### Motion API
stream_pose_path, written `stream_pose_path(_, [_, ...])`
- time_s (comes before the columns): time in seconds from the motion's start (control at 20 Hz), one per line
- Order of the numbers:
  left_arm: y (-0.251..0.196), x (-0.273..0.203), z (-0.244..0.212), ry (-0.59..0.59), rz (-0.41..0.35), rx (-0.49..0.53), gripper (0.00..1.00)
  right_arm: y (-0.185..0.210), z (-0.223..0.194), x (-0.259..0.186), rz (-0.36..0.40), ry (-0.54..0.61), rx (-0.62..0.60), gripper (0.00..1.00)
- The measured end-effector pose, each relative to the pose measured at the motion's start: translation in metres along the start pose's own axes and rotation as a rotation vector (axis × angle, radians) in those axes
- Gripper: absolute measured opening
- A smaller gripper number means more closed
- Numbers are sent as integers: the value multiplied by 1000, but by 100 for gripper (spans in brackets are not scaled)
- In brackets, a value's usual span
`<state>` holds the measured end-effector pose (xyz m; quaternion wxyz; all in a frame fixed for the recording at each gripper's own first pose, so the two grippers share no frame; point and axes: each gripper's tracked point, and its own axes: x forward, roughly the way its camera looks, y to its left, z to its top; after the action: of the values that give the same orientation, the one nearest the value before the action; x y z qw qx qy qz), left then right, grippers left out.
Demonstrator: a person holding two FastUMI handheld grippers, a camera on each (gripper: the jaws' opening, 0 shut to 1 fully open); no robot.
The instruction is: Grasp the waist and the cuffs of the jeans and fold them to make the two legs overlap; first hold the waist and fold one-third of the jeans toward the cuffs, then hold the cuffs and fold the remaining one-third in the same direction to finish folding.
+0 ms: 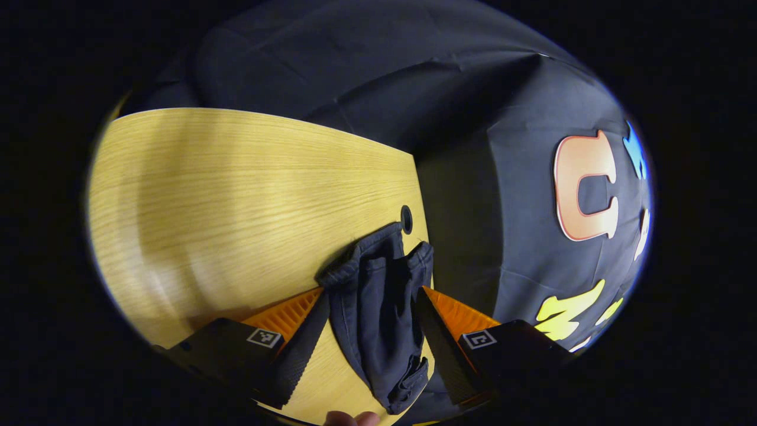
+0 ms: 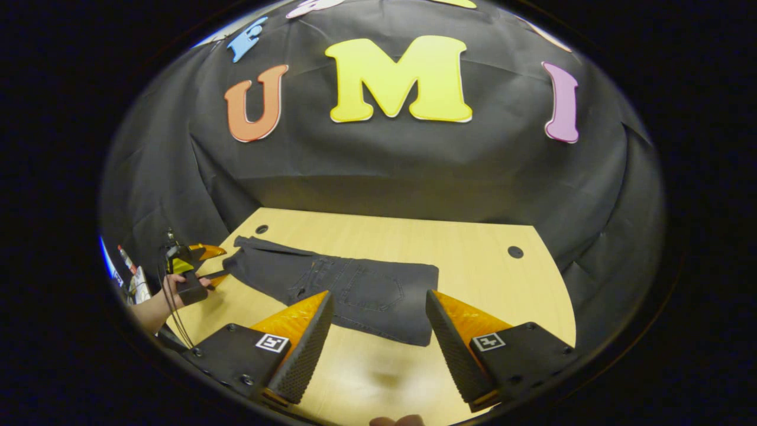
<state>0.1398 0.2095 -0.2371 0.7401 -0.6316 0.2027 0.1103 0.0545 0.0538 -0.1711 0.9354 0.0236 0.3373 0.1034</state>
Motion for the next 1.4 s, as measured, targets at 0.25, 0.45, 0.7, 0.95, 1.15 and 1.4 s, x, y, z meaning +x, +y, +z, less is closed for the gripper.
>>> stream_pose_path(0.25, [-3, 23, 0, -6, -34, 9, 92, -18, -10, 1, -34, 32, 21, 94])
stream_pose_path(0.45, [-2, 36, 3, -18, -47, -31, 60, -19, -22, 1, -41, 63, 12, 94])
stream_pose_path(0.7, [-4, 55, 0, 7, -45, -29, 42, -26, -37, -6, -59, 93, 25, 94])
stream_pose_path(0.95, [1, 53, 1, 4, -17, -46, 17, -31, -39, -17, -65, 84, 52, 96])
stream_pose_path(1.15, [-8, 47, 0, -9, -29, -26, 8, -33, -40, -27, -76, 57, 47, 94])
stream_pose_path(1.4, [-49, 26, 0, -42, -96, 40, 7, -40, -32, -43, -100, -1, 60, 98])
